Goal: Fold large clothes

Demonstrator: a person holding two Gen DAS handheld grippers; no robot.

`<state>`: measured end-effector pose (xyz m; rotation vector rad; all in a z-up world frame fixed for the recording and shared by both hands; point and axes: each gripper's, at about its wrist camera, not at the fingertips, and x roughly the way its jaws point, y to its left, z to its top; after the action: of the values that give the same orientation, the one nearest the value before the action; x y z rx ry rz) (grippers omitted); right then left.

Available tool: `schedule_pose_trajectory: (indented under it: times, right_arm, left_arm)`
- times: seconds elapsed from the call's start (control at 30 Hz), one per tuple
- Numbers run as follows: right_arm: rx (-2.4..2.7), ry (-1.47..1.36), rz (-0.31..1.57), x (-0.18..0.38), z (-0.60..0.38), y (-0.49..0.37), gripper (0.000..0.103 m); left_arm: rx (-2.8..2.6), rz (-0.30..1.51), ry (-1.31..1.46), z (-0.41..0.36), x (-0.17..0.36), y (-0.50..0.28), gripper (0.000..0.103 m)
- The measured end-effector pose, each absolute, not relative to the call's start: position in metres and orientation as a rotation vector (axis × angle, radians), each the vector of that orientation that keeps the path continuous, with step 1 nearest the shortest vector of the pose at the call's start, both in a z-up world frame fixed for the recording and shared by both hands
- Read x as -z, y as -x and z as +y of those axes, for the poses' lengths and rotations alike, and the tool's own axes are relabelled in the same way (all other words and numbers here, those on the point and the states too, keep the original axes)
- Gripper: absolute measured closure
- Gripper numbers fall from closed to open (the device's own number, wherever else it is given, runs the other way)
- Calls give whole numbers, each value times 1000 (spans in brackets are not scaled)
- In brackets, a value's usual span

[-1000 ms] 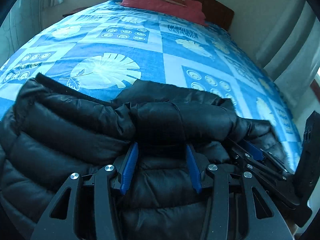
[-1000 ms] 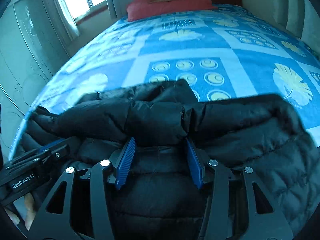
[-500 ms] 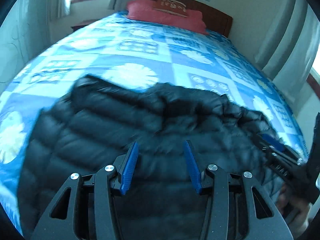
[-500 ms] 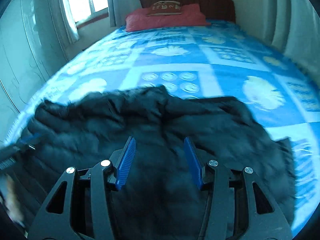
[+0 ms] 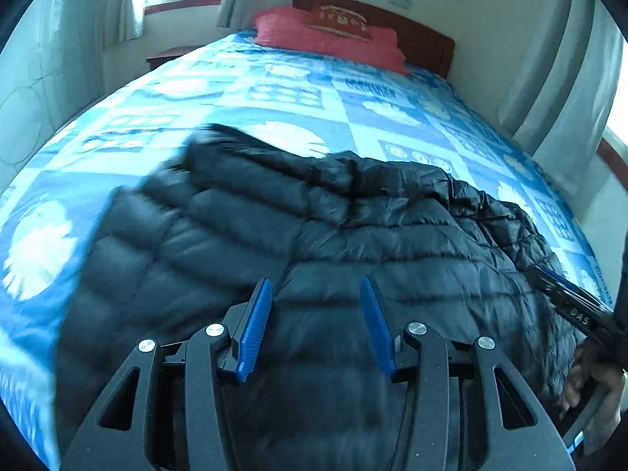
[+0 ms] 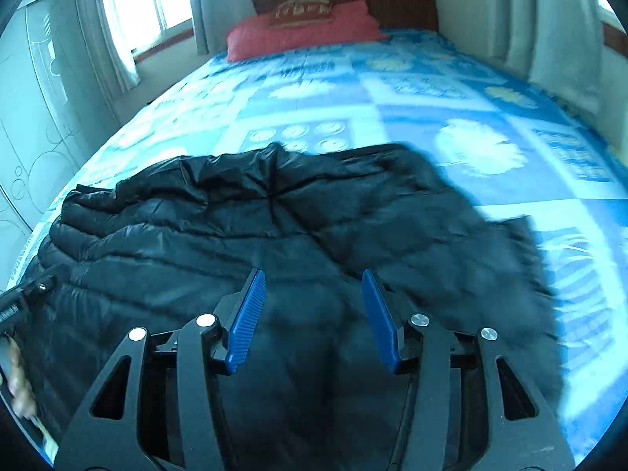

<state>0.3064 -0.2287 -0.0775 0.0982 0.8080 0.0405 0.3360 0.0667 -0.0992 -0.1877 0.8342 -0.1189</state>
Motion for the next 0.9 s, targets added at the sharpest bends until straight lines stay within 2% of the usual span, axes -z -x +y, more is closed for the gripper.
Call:
schedule_pose_trajectory:
  times: [0.13,0.3,0.47,0.63,0.7,0.83,0.9]
  right_arm:
    - [44,-43,841,92,-248,-279,50]
    - [37,-17,858,117,-247,-279,50]
    - [15,-135,849,96,-259,-260,48]
    - [56,-199,798,71,-283,-213,37]
    - [78,-237,801,71,-295,-189,32]
    - [117,-336,840,86,-319,-156,30]
    - [117,-420,854,96,-330,-145,30]
  left_arm:
    - [67,839,226,93,105,-309,56]
    - [80,879,196,93,127,-317,57]
    - [85,877,260,104,117,-314,57]
    - [35,837,358,131,99,-261,55]
    - [-3,821,407,144,97,-237,49]
    - [-132,783,439,159,96,-193,30]
    - [-176,770,474,166,99,-175,29]
